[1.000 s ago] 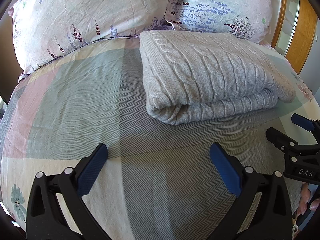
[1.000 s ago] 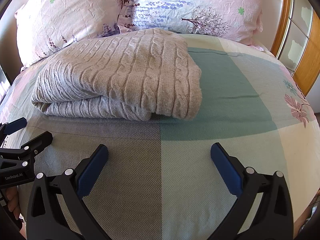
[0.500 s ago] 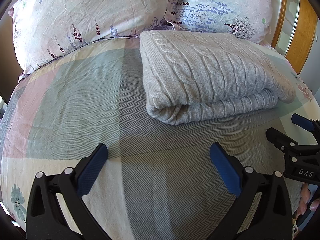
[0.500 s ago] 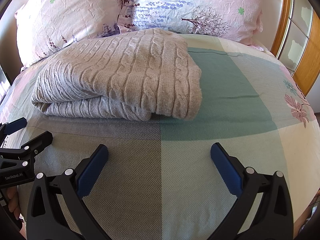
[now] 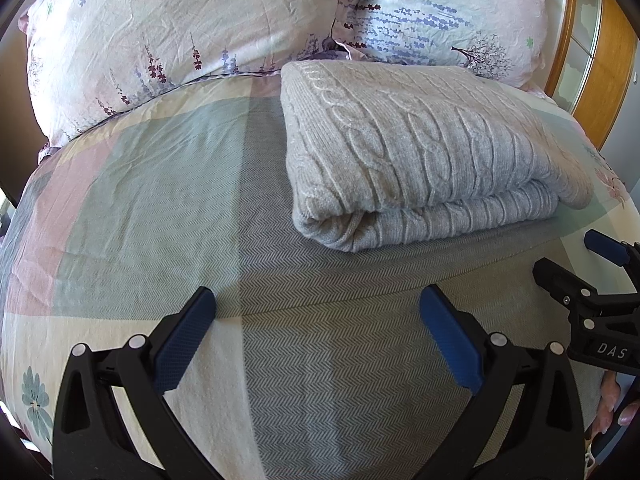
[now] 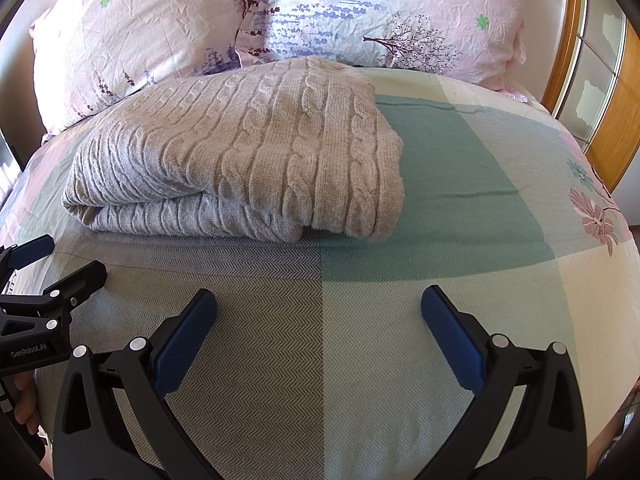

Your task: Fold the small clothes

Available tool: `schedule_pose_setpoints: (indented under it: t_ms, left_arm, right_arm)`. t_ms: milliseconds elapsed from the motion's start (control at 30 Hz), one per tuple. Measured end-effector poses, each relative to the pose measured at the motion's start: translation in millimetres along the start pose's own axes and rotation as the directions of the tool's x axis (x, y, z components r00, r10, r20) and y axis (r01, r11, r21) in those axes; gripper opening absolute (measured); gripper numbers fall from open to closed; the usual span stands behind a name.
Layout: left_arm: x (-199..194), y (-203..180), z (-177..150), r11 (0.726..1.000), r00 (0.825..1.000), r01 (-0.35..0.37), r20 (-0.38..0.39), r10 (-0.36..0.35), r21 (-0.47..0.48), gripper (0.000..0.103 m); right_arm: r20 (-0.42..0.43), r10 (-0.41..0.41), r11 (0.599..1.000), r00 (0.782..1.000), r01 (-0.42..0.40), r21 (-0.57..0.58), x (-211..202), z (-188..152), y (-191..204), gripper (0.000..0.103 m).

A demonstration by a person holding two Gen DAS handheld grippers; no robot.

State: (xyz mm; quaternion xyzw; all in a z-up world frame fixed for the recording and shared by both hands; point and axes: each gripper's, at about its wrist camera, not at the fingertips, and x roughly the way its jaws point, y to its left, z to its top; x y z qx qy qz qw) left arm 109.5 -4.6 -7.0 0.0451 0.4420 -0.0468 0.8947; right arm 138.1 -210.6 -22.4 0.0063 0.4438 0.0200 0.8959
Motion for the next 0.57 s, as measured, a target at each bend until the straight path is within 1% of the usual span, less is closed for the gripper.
schedule_pose_setpoints:
  t_ms: [567]
  left_arm:
    - [0.3,0.7,0.2,1.0,1.0,0.004,-0.001,-0.004,0.002,0.101]
  right_arm:
    - [0.0,0.0,1.0,1.0,0.0,0.001,0.2,-0.2,0.4,0.102]
